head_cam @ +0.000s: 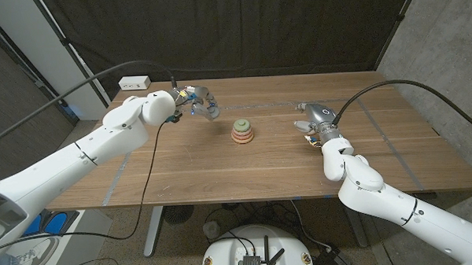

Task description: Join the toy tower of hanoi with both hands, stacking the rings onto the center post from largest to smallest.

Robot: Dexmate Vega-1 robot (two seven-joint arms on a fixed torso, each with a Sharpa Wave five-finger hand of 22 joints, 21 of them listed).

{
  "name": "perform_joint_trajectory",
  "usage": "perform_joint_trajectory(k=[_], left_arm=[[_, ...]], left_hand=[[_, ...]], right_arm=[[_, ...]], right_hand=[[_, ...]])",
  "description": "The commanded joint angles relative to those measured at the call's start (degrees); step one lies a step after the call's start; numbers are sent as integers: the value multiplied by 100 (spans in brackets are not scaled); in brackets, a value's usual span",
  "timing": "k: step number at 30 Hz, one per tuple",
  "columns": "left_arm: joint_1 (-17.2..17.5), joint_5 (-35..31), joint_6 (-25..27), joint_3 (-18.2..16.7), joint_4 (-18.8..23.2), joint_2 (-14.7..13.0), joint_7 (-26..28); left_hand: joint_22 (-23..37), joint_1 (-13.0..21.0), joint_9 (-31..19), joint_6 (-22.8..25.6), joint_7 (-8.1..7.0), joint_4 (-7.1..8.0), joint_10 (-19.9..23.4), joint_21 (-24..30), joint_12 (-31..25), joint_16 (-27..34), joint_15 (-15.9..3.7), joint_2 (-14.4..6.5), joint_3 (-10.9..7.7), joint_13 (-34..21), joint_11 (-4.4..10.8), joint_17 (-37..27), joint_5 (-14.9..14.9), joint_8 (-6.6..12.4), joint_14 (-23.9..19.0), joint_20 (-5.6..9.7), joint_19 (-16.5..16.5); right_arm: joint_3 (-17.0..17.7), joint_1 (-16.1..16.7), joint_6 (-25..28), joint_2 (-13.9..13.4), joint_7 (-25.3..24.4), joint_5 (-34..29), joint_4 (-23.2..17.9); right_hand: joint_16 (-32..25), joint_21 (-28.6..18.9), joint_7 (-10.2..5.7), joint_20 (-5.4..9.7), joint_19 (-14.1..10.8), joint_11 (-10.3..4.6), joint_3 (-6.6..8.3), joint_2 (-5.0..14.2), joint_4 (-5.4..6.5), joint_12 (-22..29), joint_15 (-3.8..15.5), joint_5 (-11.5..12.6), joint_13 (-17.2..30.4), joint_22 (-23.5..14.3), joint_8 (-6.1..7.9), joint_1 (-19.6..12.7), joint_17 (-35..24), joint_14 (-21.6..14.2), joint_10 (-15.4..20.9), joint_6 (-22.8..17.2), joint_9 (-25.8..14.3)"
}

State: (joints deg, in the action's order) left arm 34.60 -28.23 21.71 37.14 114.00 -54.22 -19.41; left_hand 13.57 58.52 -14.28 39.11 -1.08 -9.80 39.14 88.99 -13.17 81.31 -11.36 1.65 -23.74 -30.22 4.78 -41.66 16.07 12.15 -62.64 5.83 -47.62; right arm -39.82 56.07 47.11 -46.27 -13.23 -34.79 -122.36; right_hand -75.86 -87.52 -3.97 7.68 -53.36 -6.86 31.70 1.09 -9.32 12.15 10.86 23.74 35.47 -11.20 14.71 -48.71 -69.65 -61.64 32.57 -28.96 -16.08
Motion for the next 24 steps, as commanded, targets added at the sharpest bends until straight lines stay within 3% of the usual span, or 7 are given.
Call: perform_joint_trajectory(k=[1,24], left_arm=[[-218,8,-375,135,-273,328,-78],[-623,-40,-808,493,-778,892,-241]], left_hand=[[14,25,-21,84,-9,23,647,7,-11,-1,-119,-82,-25,-146,577,-20,1,0,-61,636,-9],[16,51,-40,143,-3,23,739,16,0,-71,-119,-94,-17,-188,557,-38,-6,-3,-42,635,0]], right_arm=[[15,-9,28,34,-95,72,11],[3,-44,103,-94,-82,98,-28]], right_hand=[[-7,-19,-9,466,-31,5,46,-15,-10,-12,167,35,5,-4,-17,-8,0,-48,41,-46,-35],[-6,-17,-5,466,-30,4,57,-15,-16,-20,169,52,6,-4,-28,-2,11,-37,49,-58,-38]])
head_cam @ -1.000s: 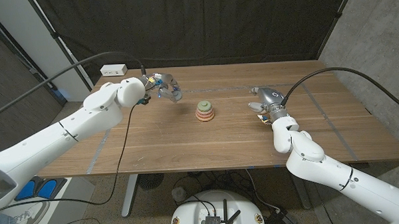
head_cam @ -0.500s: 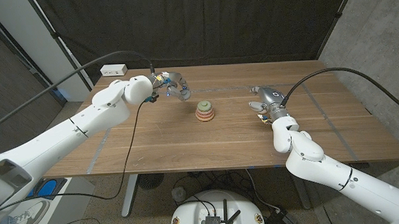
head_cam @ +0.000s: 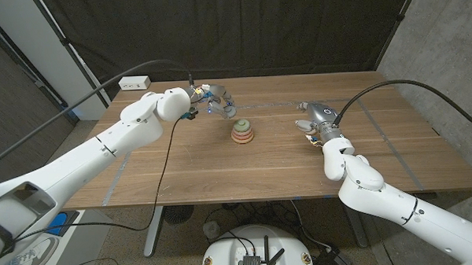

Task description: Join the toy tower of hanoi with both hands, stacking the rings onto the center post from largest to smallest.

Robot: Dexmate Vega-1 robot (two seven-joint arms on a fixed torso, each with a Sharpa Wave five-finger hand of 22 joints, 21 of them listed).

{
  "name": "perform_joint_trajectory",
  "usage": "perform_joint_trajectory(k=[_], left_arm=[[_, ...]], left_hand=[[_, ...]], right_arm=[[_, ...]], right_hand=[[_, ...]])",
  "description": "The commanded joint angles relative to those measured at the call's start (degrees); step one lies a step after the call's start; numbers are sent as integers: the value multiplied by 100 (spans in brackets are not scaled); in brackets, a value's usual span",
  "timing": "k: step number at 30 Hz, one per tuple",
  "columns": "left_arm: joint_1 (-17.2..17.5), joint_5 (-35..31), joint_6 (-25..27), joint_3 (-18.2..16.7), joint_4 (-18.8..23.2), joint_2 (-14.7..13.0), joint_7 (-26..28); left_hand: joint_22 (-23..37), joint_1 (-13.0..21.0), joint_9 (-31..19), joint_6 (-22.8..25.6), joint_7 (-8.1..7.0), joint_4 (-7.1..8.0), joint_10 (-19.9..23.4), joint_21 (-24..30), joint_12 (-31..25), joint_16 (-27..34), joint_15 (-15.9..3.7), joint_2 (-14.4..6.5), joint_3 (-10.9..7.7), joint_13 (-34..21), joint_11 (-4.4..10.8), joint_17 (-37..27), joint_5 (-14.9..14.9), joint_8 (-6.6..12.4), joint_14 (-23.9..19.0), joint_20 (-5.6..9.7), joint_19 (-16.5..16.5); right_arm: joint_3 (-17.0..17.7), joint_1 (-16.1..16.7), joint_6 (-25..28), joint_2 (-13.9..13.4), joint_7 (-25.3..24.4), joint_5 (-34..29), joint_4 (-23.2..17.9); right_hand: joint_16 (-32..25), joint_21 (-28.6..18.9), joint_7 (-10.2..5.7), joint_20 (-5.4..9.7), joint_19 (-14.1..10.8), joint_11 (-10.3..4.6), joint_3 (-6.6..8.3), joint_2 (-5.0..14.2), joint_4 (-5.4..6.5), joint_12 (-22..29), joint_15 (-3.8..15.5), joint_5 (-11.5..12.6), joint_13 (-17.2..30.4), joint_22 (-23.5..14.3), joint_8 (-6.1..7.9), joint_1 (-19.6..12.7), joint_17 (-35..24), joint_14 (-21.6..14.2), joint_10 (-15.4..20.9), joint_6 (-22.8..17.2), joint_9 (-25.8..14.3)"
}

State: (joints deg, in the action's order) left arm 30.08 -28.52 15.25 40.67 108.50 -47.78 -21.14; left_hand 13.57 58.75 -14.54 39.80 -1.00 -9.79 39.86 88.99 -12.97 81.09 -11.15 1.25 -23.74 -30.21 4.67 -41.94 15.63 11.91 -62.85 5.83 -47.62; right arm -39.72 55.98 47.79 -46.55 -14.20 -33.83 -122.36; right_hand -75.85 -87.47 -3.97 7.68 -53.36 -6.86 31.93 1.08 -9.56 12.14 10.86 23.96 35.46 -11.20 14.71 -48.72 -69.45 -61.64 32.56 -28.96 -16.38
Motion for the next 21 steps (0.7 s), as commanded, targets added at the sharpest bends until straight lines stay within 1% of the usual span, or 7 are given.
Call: perform_joint_trajectory(k=[1,4,8,9,10,15,21], left_arm=[[-178,-4,-163,144,-244,263,-67],[-220,-24,-146,184,-278,303,-104],[-285,-71,-127,258,-322,352,-181],[-300,-72,-123,273,-337,367,-201],[-319,-77,-119,291,-353,386,-221],[-432,-122,-116,414,-462,508,-321],[-577,-207,-106,597,-610,660,-468]], left_hand=[[14,26,-15,70,-10,23,668,14,-15,-47,-141,-53,-15,-184,571,-13,38,18,-26,635,2],[5,29,-18,76,-6,24,671,8,-11,-28,-140,-58,-14,-192,565,-43,36,16,-52,636,7],[26,34,-24,78,1,23,680,22,-2,-80,-141,-58,-10,-202,558,-15,35,9,-19,635,2],[17,34,-26,85,-4,25,680,14,5,-38,-140,-64,-10,-202,585,-67,35,9,-65,636,9],[14,35,-26,79,-5,25,682,12,6,-76,-140,-65,-10,-201,578,-32,35,6,-28,636,10],[23,37,-30,87,8,25,688,17,5,-80,-140,-69,-8,-218,574,-40,33,5,-37,635,10],[17,34,-34,100,1,28,700,19,20,-83,-141,-78,-4,-203,573,-56,30,5,-45,635,1]], right_arm=[[-19,-55,29,-81,36,-9,-31],[-43,-100,24,-95,70,-39,-30],[-32,-105,6,-97,70,-31,-21],[-34,-107,16,-92,74,-34,-17],[-33,-109,6,-94,76,-29,-10],[-55,-143,-21,-85,93,-38,36],[-54,-158,-53,-81,96,-40,49]], right_hand=[[-12,-21,-4,466,-29,8,34,-13,9,-20,168,30,7,-2,-27,-1,-14,-42,50,-64,-8],[-27,-22,-29,467,-30,1,36,-12,9,-21,167,33,7,-3,-25,0,-27,-55,53,-71,-9],[-22,-21,-11,467,-29,-2,38,-11,10,-21,167,36,9,-3,-31,2,-21,-47,53,-62,-9],[-23,-20,-15,467,-28,0,38,-11,10,-21,167,36,9,-2,-30,2,-22,-49,53,-64,-10],[-28,-18,-14,467,-26,4,38,-11,11,-20,167,37,9,0,-32,3,-27,-52,56,-61,-10],[-21,-18,5,467,-26,7,40,-11,10,-19,167,40,12,0,-33,5,-18,-42,58,-65,-11],[-27,-22,-10,466,-31,9,43,-11,9,-20,167,43,11,-4,-35,7,-22,-45,65,-69,-12]])
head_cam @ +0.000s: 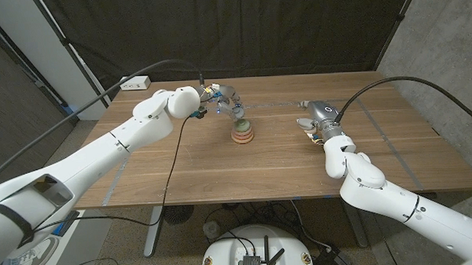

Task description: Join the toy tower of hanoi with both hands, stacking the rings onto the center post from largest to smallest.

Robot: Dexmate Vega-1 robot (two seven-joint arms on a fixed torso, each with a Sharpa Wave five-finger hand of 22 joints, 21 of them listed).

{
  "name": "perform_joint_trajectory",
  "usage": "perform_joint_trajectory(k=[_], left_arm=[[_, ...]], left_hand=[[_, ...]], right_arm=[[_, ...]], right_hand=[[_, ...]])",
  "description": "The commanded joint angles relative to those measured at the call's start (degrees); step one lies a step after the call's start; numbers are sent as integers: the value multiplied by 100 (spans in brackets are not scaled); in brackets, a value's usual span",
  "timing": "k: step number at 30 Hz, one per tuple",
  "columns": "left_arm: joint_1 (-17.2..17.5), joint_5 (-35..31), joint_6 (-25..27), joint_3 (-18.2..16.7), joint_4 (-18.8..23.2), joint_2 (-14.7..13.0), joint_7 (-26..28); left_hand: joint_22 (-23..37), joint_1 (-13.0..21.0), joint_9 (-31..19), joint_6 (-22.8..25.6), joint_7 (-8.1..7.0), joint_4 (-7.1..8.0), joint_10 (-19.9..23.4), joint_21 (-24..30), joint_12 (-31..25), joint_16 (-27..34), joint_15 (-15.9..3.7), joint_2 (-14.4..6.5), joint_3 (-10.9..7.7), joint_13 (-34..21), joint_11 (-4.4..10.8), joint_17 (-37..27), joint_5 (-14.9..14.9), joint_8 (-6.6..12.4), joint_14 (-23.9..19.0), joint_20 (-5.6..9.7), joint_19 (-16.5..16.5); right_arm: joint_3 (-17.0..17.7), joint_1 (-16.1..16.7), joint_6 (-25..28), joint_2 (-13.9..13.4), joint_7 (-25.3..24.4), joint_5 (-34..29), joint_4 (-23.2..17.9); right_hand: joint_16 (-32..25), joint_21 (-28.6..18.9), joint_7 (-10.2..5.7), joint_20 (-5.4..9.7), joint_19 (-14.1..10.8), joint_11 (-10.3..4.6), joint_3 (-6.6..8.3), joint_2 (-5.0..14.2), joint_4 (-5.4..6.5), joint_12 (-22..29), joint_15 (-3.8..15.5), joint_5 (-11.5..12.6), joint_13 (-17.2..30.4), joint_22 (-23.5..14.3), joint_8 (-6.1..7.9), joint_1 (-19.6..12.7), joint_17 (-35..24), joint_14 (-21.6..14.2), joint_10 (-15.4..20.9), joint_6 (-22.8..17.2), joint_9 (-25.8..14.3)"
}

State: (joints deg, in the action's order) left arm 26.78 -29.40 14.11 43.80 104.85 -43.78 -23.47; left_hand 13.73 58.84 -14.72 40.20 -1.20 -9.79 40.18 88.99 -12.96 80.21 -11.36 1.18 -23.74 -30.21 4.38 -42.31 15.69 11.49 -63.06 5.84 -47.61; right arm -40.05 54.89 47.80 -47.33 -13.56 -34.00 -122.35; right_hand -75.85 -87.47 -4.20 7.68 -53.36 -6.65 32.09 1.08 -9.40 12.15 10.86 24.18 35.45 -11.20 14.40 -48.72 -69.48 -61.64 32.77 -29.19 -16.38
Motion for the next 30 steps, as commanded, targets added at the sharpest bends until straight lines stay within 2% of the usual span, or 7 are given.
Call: perform_joint_trajectory(k=[1,14,30], left_arm=[[-266,-139,9,316,-278,288,-246],[-420,-214,4,542,-524,474,-407],[-383,-154,87,540,-529,435,-417]], left_hand=[[-2,25,-16,56,23,28,666,15,18,1,-119,-71,-4,-205,602,-15,24,46,-20,635,4],[-21,36,-24,60,32,24,676,9,35,-2,-120,-84,4,-210,584,-42,23,37,-58,636,3],[-6,39,-32,68,38,23,697,18,32,-56,-121,-91,8,-225,571,-14,24,34,-38,635,4]], right_arm=[[-17,-47,-57,1,27,-22,52],[8,-33,-40,11,31,12,60],[-8,-29,-58,-4,42,21,59]], right_hand=[[-31,-22,26,466,-30,-14,27,-10,-7,-23,167,22,12,-4,-5,8,-22,-49,38,-44,-13],[-12,-23,15,467,-31,-17,31,0,-6,-22,169,30,23,-5,-15,10,3,-32,37,-40,-15],[-14,-21,7,467,-31,-26,36,19,-2,-20,168,45,23,-2,-19,17,4,-38,59,-55,-19]])
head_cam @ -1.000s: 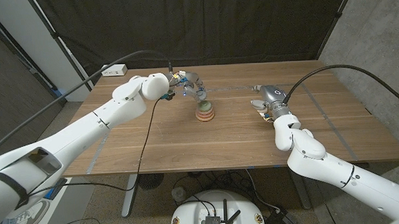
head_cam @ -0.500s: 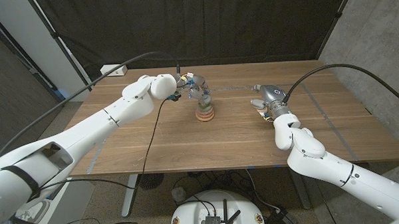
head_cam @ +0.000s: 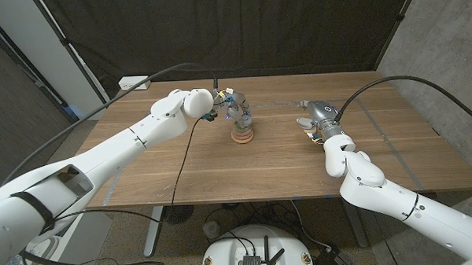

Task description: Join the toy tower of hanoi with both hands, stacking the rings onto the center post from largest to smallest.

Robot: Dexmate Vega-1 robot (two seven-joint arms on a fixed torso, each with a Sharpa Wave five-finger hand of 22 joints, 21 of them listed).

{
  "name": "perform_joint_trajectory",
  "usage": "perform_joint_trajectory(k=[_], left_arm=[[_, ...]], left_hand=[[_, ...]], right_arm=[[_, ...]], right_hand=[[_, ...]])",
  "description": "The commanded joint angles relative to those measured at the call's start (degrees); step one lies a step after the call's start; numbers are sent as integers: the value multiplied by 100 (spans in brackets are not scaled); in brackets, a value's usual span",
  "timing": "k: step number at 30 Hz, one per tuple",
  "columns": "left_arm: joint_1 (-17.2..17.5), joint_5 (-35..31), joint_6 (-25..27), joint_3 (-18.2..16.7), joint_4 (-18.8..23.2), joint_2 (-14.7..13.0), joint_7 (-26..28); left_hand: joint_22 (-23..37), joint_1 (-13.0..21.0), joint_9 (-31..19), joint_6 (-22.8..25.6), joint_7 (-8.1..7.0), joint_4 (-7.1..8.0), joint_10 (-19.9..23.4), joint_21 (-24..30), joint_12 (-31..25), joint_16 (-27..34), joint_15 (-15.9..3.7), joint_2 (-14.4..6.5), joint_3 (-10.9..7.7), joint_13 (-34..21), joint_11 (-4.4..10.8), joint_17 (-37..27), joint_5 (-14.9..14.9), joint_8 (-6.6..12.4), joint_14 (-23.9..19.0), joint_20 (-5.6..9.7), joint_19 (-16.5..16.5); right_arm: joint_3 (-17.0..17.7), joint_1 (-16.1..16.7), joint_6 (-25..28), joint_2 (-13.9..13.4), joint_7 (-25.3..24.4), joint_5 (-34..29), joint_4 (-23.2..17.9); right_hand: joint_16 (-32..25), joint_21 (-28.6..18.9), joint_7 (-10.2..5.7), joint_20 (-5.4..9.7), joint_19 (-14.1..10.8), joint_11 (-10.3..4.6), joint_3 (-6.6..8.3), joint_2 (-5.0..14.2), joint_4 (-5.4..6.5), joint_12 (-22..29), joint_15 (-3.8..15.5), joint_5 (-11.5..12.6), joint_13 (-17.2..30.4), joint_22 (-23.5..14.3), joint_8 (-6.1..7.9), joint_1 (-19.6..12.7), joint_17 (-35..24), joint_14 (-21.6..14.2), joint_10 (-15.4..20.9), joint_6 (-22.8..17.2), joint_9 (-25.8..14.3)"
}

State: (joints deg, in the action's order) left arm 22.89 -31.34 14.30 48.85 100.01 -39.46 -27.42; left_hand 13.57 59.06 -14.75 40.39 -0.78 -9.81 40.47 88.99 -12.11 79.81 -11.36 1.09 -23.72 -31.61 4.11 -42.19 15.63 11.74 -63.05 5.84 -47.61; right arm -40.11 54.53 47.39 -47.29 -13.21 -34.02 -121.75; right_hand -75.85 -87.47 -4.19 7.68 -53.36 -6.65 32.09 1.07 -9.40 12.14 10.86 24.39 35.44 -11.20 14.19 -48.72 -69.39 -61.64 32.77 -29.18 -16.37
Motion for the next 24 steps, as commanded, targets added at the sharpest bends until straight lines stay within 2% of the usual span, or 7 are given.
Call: perform_joint_trajectory(k=[1,24], left_arm=[[17,52,68,26,-41,-3,-8],[291,285,141,-245,210,-179,363]], left_hand=[[5,17,-29,56,1,26,670,14,-54,-17,-121,-83,5,-86,594,-27,29,12,-39,635,9],[7,40,-40,66,-6,19,702,21,-59,-55,-123,-113,-4,-108,586,-19,27,10,-28,637,7]], right_arm=[[-8,6,2,-4,10,15,-5],[-77,9,102,-67,131,-92,-98]], right_hand=[[-15,-20,8,467,-29,-27,37,19,-2,-20,168,24,23,1,1,18,-6,-39,60,-54,-20],[-31,-15,3,467,-27,-20,39,47,8,-23,167,38,21,7,-10,40,-17,-57,77,-55,-24]])
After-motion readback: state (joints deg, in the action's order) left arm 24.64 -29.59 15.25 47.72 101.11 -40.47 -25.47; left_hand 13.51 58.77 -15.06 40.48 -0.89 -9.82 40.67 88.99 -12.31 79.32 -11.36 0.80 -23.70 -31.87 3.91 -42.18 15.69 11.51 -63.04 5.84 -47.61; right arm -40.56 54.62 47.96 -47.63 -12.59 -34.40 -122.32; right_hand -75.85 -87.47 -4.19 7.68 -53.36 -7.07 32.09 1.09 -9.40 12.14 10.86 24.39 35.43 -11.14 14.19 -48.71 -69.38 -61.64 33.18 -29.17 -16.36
